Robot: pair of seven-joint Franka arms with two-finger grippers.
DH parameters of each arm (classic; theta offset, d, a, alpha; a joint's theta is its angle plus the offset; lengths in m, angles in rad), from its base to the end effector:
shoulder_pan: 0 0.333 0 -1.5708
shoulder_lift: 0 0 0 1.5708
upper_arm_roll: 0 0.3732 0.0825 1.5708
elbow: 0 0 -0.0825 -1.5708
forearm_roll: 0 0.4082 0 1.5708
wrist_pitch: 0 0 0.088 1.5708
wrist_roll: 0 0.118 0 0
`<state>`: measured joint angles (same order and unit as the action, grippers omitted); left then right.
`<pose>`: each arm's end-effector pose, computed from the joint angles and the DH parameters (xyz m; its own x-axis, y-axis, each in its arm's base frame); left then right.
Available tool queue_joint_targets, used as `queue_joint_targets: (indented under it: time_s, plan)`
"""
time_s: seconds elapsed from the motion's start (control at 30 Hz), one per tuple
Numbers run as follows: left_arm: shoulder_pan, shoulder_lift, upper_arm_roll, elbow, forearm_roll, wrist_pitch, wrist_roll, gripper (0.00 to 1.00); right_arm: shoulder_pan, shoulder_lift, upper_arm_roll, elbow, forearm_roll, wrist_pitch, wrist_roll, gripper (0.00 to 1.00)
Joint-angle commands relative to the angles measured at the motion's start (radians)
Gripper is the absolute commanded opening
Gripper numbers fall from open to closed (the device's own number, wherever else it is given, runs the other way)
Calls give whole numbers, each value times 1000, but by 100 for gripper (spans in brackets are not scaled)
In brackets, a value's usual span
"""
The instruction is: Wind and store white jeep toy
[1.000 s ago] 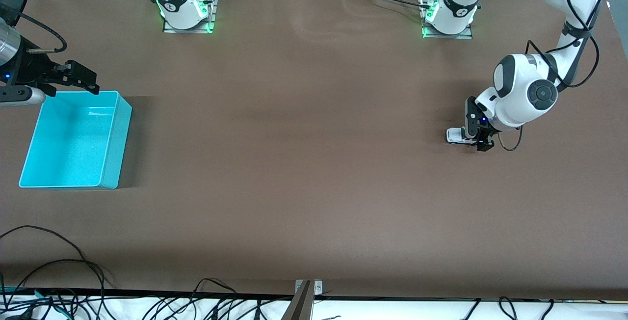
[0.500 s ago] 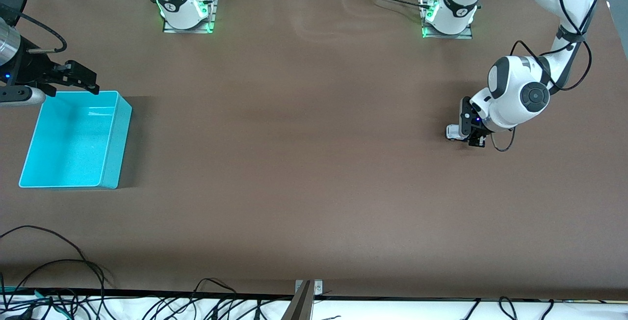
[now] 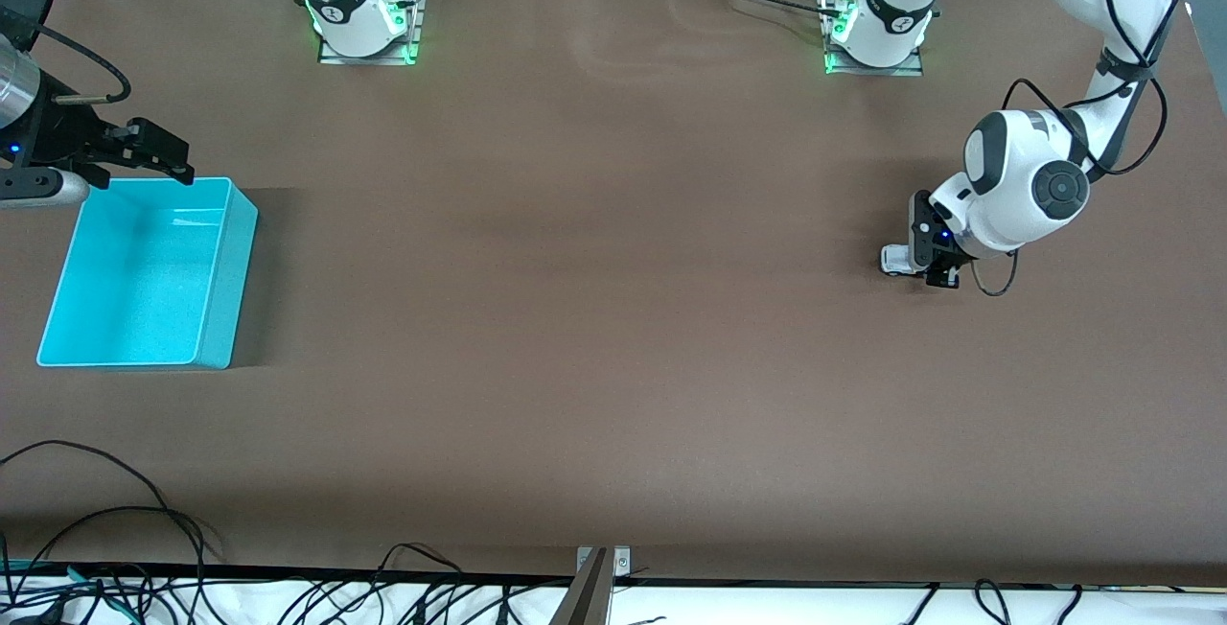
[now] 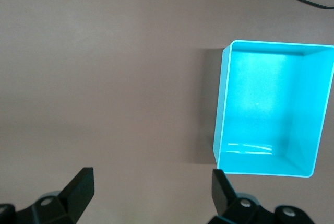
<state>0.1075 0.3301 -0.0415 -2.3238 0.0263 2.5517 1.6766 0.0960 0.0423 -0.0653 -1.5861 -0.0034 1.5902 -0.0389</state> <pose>0.5376 0.0349 0.2111 -0.0602 -0.9981 0.0118 -0.9930 0.0611 0.1009 0.5936 0.0187 0.6400 0.9968 0.0695 -0.0383 0.0698 -0.9976 0.0047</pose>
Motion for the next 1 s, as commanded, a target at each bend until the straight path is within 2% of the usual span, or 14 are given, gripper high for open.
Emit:
queue_joint_targets:
  time_s: [0.0,0.13,0.47,0.97]
  plan:
    - [73,59,-8,4,-11,7,37,1,-2,10,2,28,0,-19,-1,100]
    - [119,75,-8,12,-13,8,90,1,-2,10,2,28,0,-21,-1,100]
    - [268,187,-8,121,-13,8,273,0,-2,10,2,28,0,-19,-1,100]
    - [405,195,0,159,-11,-2,440,0,-4,10,2,28,0,-21,-1,100]
